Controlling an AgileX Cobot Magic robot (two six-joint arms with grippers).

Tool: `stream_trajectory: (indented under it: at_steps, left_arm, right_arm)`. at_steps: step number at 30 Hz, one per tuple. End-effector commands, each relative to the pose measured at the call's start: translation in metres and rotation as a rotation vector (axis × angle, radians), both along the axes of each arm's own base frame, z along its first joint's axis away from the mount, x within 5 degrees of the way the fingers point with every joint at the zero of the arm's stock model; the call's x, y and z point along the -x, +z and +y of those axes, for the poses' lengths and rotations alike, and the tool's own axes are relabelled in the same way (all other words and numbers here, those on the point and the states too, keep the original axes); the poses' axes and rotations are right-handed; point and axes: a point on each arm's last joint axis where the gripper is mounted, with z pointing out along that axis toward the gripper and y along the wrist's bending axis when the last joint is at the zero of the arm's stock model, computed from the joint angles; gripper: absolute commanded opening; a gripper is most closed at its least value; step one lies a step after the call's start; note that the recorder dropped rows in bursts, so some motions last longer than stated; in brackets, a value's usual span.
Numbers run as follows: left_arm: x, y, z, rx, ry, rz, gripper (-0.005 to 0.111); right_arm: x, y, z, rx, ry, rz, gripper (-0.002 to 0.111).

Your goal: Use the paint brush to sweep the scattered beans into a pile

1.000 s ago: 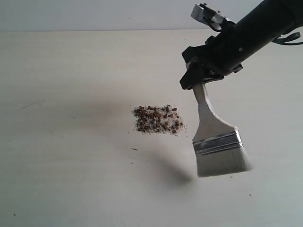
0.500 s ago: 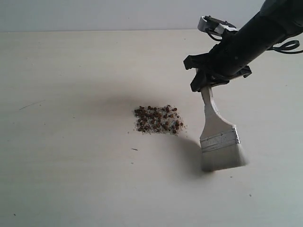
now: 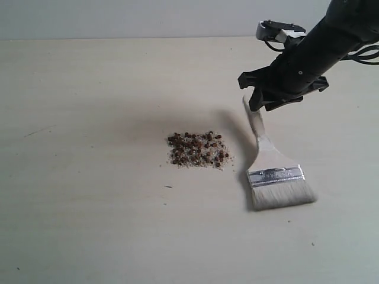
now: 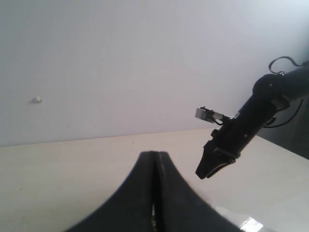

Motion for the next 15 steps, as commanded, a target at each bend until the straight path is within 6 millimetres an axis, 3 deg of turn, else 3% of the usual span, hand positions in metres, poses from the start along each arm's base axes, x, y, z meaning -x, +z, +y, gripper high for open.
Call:
stream_trajectory:
  at_steps: [1, 6, 9, 12, 15]
  left_arm:
    - [0.001, -0.001, 0.0, 0.017, 0.001, 0.0, 0.0]
    - [0.001, -0.001, 0.0, 0.017, 0.001, 0.0, 0.0]
    - [0.001, -0.001, 0.0, 0.017, 0.001, 0.0, 0.0]
    - [0.001, -0.001, 0.0, 0.017, 0.001, 0.0, 0.0]
    - [0.001, -0.001, 0.0, 0.017, 0.001, 0.0, 0.0]
  right_arm:
    - [-0.003, -0.003, -0.008, 0.069, -0.051, -0.019, 0.037]
    - [-0.007, 0.0, -0.011, 0.099, -0.056, -0.073, 0.035]
    - [-0.007, 0.014, -0.013, 0.108, -0.061, -0.137, 0.02]
    - [0.005, 0.036, -0.019, 0.096, -0.095, -0.273, 0.0]
    - [0.028, 0.058, -0.028, 0.061, -0.175, -0.471, 0.0]
